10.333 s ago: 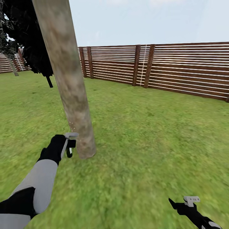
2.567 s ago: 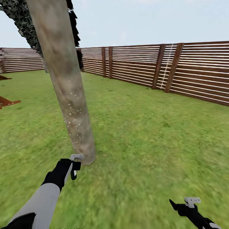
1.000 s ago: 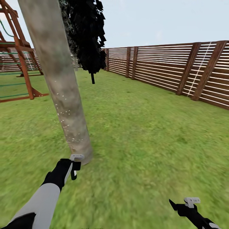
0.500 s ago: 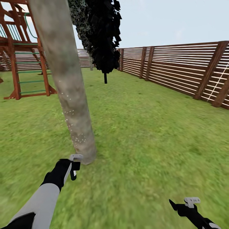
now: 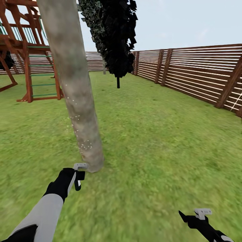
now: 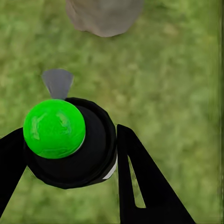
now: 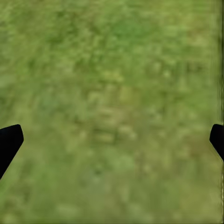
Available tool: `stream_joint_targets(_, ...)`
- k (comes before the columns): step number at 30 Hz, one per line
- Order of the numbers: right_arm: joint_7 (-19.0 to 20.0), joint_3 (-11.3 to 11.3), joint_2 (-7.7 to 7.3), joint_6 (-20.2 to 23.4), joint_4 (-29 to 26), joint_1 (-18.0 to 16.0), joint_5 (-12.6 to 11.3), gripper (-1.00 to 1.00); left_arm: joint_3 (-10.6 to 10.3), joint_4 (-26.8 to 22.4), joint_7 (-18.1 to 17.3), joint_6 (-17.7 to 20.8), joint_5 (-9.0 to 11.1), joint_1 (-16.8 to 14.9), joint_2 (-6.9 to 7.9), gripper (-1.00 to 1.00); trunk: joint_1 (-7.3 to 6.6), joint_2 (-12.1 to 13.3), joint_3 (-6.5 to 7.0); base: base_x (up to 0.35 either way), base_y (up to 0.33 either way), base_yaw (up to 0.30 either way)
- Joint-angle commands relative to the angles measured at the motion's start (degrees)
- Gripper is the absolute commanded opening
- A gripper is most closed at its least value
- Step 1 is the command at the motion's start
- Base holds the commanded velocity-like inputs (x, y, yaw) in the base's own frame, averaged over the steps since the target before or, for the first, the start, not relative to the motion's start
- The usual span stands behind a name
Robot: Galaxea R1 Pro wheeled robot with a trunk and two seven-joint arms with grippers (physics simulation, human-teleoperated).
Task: In the garden, pick up the pesticide atomizer on the floor and spray pesticide onto both trees until each tree trunk is fully covered.
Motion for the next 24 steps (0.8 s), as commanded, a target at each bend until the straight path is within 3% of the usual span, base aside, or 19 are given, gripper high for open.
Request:
stream_joint_targets(1,0.0,0.02,0.0,0.0,0.02,0.0,0.0,1.0,0.01,0.0,0.03,0.0,-0.02,-0.01,-0.02,-1.0,0.0,0.0,0.0,0.0,-0.271,0.005)
stream_joint_targets(17,0.0,0.04,0.0,0.01,0.03,0.0,0.08,1.0,-0.05,0.0,0.09,-0.05,-0.02,0.0,-0.13,-1.0,0.0,0.0,0.0,0.077,-0.27,0.242)
stream_joint_targets(20,0.0,0.01,0.0,0.0,0.0,0.0,0.07,1.0,-0.01,0.02,0.05,-0.09,0.06,-0.02,-0.61,-1.0,0.0,0.0,0.0,-0.025,-0.273,0.244)
stream_joint_targets(24,0.0,-0.05,-0.08,0.0,-0.06,0.0,0.06,1.0,0.01,-0.01,0.14,-0.2,0.02,0.02,-2.38,-1.0,0.0,0.0,0.0,-0.152,-0.247,0.237)
